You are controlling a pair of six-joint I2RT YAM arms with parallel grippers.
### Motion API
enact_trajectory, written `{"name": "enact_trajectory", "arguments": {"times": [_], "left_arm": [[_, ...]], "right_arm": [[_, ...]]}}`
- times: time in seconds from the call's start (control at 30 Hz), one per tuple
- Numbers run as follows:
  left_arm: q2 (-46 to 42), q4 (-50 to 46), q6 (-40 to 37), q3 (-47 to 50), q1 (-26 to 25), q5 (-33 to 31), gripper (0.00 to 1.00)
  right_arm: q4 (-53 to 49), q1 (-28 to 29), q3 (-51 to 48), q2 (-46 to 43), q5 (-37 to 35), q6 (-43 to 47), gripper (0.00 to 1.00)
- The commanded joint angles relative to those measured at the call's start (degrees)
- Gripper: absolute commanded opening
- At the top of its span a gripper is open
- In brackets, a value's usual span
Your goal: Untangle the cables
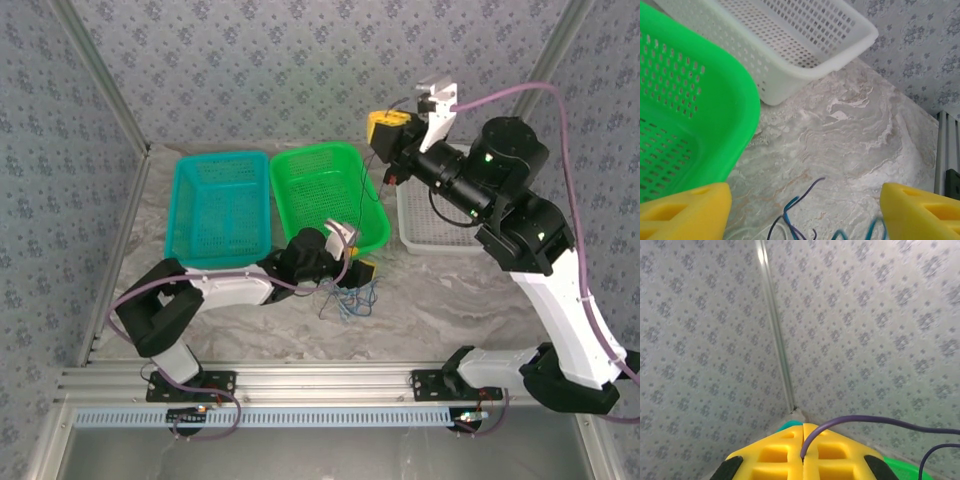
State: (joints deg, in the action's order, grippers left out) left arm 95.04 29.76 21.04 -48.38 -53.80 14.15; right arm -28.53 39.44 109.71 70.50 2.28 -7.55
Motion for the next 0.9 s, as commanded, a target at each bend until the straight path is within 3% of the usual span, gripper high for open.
{"name": "enact_trajectory", "arguments": {"times": [0.0,0.87], "left_arm": [[1.6,-0.8,1.4,-1.8,-0.6,0.8,0.76],[5.9,-8.3,3.3,-0.1,-1.5,-0.9,0.66]], "right_arm": [[1.9,-1.3,3.7,-0.6,-0.5,-0.9,0.03],[3.1,-8.5,15.4,0.8,-2.9,-1.2,0.04]]}}
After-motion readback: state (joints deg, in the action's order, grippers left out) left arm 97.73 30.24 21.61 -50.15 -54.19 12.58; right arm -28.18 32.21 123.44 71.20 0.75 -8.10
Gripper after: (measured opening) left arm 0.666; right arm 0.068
